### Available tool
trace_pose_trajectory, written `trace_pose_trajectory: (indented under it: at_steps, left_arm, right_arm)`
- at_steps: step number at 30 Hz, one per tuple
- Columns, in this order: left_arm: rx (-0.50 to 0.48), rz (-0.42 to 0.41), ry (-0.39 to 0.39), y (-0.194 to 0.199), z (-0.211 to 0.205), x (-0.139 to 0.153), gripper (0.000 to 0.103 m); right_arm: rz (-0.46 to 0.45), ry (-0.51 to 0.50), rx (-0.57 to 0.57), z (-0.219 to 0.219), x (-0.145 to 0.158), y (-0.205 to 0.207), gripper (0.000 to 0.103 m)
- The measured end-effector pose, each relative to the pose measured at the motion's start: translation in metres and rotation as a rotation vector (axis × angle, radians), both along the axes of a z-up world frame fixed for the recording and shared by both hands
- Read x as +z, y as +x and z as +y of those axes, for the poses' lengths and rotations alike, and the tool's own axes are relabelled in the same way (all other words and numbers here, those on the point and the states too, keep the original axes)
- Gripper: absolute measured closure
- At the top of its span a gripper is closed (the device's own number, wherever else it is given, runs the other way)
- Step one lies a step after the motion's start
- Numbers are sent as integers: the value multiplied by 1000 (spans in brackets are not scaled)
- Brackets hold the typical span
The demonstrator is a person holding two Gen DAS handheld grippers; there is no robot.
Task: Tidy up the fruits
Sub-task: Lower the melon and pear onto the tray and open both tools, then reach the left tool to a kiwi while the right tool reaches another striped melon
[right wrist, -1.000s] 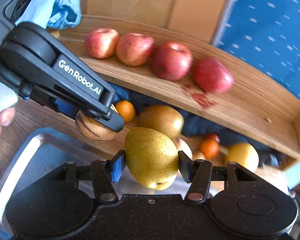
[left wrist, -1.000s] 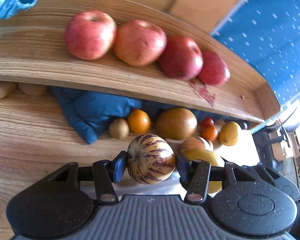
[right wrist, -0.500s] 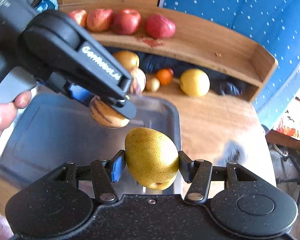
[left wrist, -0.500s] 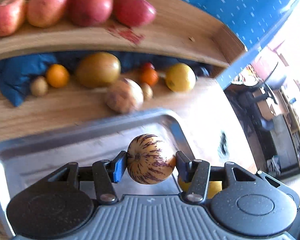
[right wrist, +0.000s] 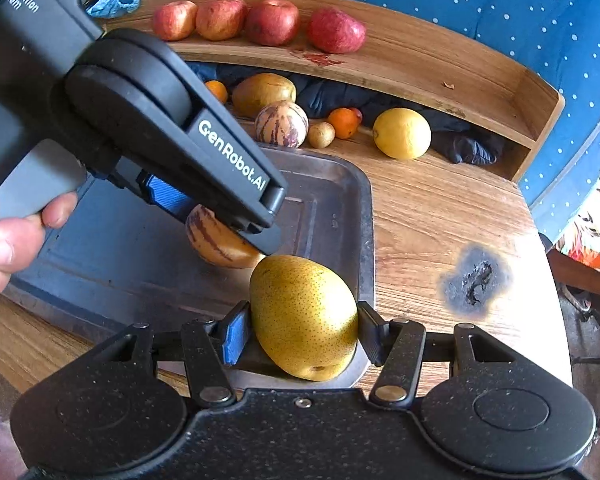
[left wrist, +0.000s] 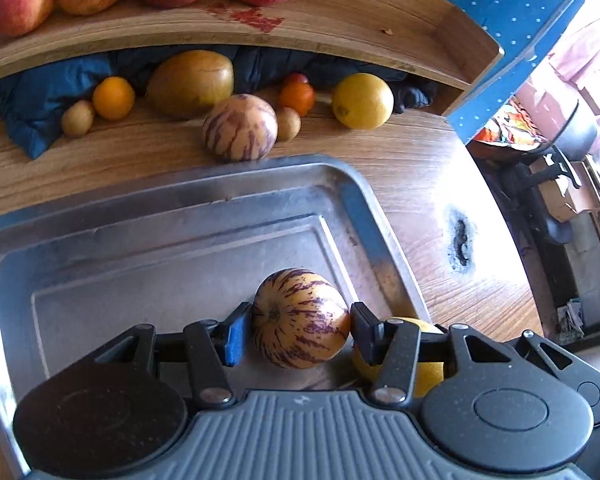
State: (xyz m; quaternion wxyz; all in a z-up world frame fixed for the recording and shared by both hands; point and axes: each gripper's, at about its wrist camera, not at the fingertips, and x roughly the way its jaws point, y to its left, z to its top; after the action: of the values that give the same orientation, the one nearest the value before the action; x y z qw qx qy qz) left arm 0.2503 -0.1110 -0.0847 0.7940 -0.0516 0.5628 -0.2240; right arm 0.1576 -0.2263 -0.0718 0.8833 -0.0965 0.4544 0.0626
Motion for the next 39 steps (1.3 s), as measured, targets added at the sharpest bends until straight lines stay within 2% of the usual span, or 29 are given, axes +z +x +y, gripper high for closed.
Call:
trace_pose_trajectory:
  at_steps: [3,5,9,16,18,26,31,39]
  left_arm:
    - [23,-1,4,-6,5,2,44]
    - [43,-20,-8,-10,8,5,35]
    - [66,-54,-3,-24,15,14,25]
    - [63,-110,62,-60,38,26,2]
    - [58,-119,104,-72,45,28,1]
    - [-6,-89,250,-110,70,29,1]
    - [1,-31,278,-117,78,24,1]
    - [20,-3,314,-106,88,29,1]
  right_arm:
    - [-5,1,12,0,2,-5,45]
    - [-23,5,26,0,5,-9,44]
    - [-47,7,51,0,11,-18,38]
    - [-60,50,73,-1,21,-37,9]
    - [-56,59,78,0,23,-42,4]
    - [2,98,92,5,22,-61,3]
    - [17,122,97,8,23,-68,1]
    - [10,143,73,7,27,-66,1]
